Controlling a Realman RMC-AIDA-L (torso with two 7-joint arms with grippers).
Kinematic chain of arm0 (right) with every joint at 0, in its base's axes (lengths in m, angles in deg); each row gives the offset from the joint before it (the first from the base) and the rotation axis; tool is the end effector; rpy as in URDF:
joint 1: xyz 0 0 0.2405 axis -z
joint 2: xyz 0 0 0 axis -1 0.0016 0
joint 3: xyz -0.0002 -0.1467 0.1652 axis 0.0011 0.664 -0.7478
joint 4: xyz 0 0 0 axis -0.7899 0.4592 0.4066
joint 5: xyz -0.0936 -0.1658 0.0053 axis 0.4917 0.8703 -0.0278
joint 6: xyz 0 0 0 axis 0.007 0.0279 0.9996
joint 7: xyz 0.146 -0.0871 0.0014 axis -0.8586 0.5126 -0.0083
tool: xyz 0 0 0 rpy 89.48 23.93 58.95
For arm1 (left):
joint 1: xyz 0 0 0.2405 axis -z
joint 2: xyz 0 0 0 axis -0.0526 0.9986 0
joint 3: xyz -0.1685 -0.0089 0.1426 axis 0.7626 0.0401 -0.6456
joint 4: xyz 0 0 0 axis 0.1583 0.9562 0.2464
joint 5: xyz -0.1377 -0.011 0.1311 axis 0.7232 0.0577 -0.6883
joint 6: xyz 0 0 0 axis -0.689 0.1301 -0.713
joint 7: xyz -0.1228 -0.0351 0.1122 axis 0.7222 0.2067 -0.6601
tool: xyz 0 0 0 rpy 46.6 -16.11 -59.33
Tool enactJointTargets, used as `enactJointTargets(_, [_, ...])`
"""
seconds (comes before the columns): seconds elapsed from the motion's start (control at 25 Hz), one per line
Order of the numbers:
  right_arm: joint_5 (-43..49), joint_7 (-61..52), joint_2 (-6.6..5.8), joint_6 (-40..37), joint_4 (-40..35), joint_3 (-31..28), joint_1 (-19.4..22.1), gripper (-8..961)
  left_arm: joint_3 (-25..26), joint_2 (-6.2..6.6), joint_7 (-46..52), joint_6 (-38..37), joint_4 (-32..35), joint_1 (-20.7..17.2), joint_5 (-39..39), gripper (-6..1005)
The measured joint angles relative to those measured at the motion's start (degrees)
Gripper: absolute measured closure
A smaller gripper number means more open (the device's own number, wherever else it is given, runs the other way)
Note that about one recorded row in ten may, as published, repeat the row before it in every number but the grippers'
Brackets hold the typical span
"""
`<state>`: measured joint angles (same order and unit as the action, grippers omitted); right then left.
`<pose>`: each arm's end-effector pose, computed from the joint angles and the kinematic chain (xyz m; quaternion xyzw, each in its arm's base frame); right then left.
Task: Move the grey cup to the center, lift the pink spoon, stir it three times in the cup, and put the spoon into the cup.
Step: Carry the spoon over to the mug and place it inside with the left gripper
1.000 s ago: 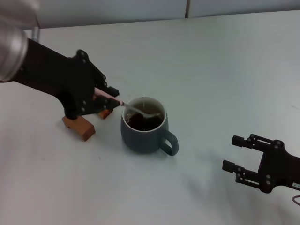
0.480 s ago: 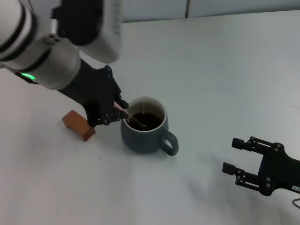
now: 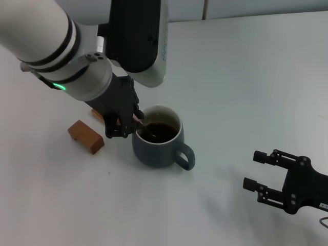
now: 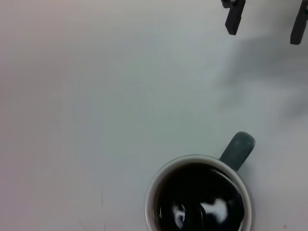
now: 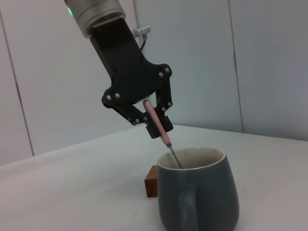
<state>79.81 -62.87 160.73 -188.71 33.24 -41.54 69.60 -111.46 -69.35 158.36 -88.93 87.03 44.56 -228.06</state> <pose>0.2775 0.2091 -0.0231 -0.9163 0.1715 0.2992 0.2037 -0.0908 0.3006 -0.0216 -0.9600 0.1139 0.2446 0.0755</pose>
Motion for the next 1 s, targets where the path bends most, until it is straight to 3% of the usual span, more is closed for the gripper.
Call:
enactJointTargets(0.52, [0.0, 0.01, -0.04, 0.04, -0.01, 0.0, -0.15, 270, -1.18, -0.04, 1.4, -2.45, 0.63, 1.78, -0.45, 866])
enactJointTargets(1.0, [0.0, 0.01, -0.04, 0.1, -0.01, 0.0, -0.34, 269, -3.69, -0.04, 2.29, 2.62, -1.14, 3.09, -1.37, 866])
